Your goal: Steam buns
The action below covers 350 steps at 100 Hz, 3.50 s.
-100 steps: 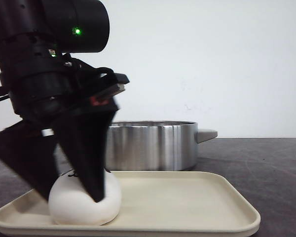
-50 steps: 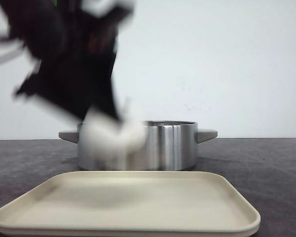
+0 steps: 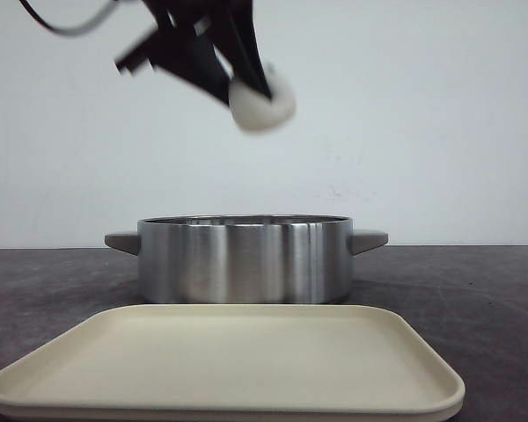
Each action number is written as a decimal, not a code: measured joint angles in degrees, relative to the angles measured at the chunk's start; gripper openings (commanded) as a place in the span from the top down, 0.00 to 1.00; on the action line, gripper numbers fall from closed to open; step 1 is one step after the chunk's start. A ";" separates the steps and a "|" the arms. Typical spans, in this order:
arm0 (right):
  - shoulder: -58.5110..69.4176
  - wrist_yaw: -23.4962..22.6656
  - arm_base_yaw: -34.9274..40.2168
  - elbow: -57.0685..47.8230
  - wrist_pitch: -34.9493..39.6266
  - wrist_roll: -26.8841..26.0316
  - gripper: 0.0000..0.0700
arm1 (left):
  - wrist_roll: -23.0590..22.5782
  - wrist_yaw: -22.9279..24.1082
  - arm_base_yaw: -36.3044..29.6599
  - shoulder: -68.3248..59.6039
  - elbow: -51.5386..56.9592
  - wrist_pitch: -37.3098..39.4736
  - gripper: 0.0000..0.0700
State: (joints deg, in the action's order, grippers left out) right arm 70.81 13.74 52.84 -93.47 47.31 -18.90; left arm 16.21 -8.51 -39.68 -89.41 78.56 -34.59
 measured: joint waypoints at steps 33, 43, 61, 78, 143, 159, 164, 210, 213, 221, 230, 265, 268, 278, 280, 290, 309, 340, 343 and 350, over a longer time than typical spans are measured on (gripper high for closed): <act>0.00 0.00 0.00 0.00 0.15 0.00 0.98 | -0.13 0.04 1.40 -11.91 3.96 -1.16 0.67; 0.00 0.00 0.00 0.00 0.76 0.02 0.98 | -0.13 0.04 1.73 -11.91 4.31 -0.76 0.48; 0.00 0.00 0.00 0.00 0.90 0.04 0.98 | -0.13 0.04 2.54 -11.91 4.44 -0.50 0.29; 0.00 0.83 0.00 0.00 0.90 0.04 0.98 | -0.13 -0.13 2.75 -11.91 4.44 -1.68 0.28; 0.00 10.73 -0.66 14.51 -8.63 3.91 0.98 | -5.16 12.79 4.70 23.08 5.20 -6.45 0.99; 0.00 5.53 1.22 23.98 -21.97 3.93 0.98 | -5.90 19.34 4.79 36.39 1.60 -7.32 0.99; 0.04 5.55 2.08 26.51 -26.23 3.93 0.98 | -6.23 21.18 4.81 40.35 -0.63 -8.13 0.99; 0.13 8.81 4.11 31.08 -39.65 3.98 0.98 | -2.49 27.71 6.54 59.87 -22.53 -13.11 0.98; 0.13 8.79 4.13 31.08 -40.02 3.98 0.98 | -2.21 27.71 6.54 60.26 -22.38 -13.11 0.98; 0.13 8.79 4.15 31.08 -40.68 4.00 0.98 | -1.84 27.74 6.56 60.50 -22.27 -13.14 0.98; 0.13 8.79 4.15 31.08 -40.70 4.02 0.98 | -1.81 27.74 6.56 60.22 -22.27 -13.18 0.98; 0.13 8.79 4.15 31.08 -40.70 4.07 0.98 | -1.79 27.74 6.54 60.22 -22.27 -13.20 0.98; 0.13 8.79 4.15 31.08 -40.70 4.04 0.98 | -1.79 27.74 6.54 60.22 -22.27 -13.20 0.98; 0.13 8.59 4.13 31.08 -40.68 4.04 0.98 | -1.79 27.74 6.54 60.22 -22.27 -13.20 0.98; 0.13 8.07 4.02 31.08 -40.63 4.07 0.98 | -1.79 27.74 6.54 60.22 -22.27 -13.20 0.98; -0.70 7.06 2.40 31.08 -38.77 4.07 0.98 | -1.79 27.74 6.54 60.22 -22.27 -13.20 0.98; -9.94 8.76 -0.42 31.08 -32.06 4.44 0.98 | -1.79 27.74 6.54 60.22 -22.27 -13.20 0.98; -29.81 0.31 -20.15 48.94 -33.90 10.99 0.98 | -1.79 27.74 6.54 60.22 -22.27 -13.20 0.98; -32.65 -2.60 -22.62 52.15 -36.22 11.93 0.98 | -1.79 27.74 6.54 60.22 -22.27 -13.20 0.98; -40.04 -8.41 -28.83 59.56 -41.31 13.84 0.98 | -1.77 27.74 6.56 60.22 -22.27 -13.20 0.98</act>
State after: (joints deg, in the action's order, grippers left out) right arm 30.76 5.32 24.01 -33.91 6.00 -5.06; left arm 14.44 19.22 -33.12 -29.19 56.29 -47.79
